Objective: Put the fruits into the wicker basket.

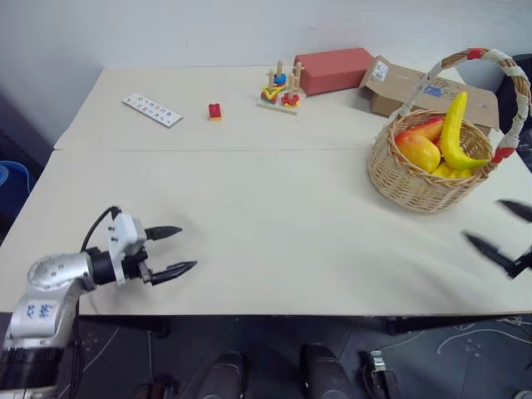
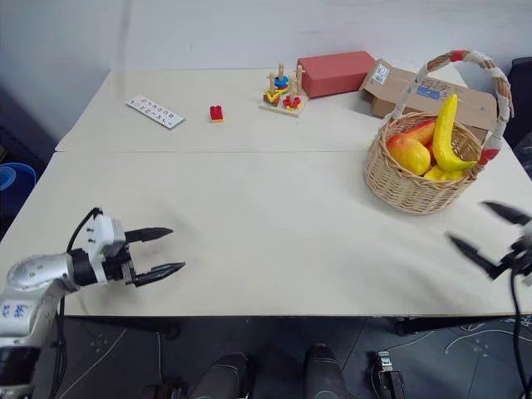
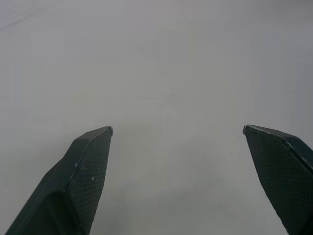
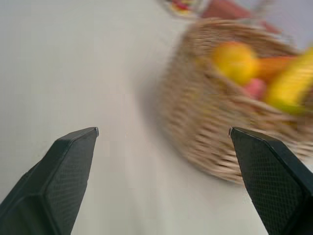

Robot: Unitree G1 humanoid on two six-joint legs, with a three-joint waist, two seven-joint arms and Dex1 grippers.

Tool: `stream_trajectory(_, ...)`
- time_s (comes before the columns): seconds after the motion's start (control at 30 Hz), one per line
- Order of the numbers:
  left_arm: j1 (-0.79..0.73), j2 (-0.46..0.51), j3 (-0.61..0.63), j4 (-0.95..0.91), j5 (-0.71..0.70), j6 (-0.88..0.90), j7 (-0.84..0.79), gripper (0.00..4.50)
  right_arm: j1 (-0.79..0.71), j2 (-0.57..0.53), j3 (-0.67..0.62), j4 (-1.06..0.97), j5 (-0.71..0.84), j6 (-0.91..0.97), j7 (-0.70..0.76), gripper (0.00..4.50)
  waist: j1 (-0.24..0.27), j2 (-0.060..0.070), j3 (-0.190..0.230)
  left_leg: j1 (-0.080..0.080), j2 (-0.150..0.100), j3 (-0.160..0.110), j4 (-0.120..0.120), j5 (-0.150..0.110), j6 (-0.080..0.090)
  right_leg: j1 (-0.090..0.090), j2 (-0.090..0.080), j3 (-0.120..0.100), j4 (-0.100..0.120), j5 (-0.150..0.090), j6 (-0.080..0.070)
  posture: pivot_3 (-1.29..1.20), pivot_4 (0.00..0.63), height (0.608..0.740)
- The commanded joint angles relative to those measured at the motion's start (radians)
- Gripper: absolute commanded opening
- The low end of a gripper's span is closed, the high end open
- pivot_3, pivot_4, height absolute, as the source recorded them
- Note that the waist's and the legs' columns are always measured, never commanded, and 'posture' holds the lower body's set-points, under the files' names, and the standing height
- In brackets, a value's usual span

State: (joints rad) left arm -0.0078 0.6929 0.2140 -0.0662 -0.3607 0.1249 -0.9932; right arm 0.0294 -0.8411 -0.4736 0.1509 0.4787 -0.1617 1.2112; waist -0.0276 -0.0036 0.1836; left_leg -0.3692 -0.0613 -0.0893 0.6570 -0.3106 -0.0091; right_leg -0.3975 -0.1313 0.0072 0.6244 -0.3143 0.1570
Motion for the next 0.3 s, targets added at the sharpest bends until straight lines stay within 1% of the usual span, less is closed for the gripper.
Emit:
stream_trajectory(0.03, 0.046, -0.041, -0.005, -0.018, 0.062, -0.120, 0.061, 4.50, -0.018, 0.036, 0.132, -0.113, 0.024, 0.061, 0.039, 4.46, 0.003, 0.000, 0.000, 0.002, 0.001, 0.000, 0.000, 0.000, 0.000, 0.002, 0.000, 0.000, 0.000, 0.000, 0.000, 0.00, 0.150, 0.740)
stream_trajectory(0.1, 0.063, -0.078, 0.001, -0.029, 0.090, -0.160, 0.118, 4.50, -0.072, 0.080, 0.204, -0.096, 0.001, 0.046, 0.044, 4.46, 0.006, 0.000, 0.000, 0.001, 0.001, -0.001, 0.000, -0.001, 0.000, 0.002, 0.000, -0.001, -0.001, 0.000, 0.000, 0.00, 0.150, 0.740)
stream_trajectory(0.2, 0.072, -0.116, 0.011, -0.052, 0.098, -0.170, 0.184, 4.50, -0.150, 0.152, 0.280, -0.015, -0.054, -0.041, 0.052, 4.46, 0.013, 0.000, 0.000, 0.001, 0.000, -0.001, 0.001, -0.001, 0.000, 0.002, 0.000, -0.001, -0.001, 0.000, 0.000, 0.00, 0.150, 0.740)
stream_trajectory(0.3, 0.088, -0.124, -0.008, -0.092, 0.128, -0.175, 0.221, 4.50, -0.192, 0.193, 0.301, 0.049, -0.080, -0.099, 0.036, 4.46, 0.026, 0.000, 0.000, 0.001, 0.000, -0.002, 0.001, -0.001, -0.001, 0.001, 0.000, -0.001, -0.001, 0.000, -0.001, 0.00, 0.150, 0.740)
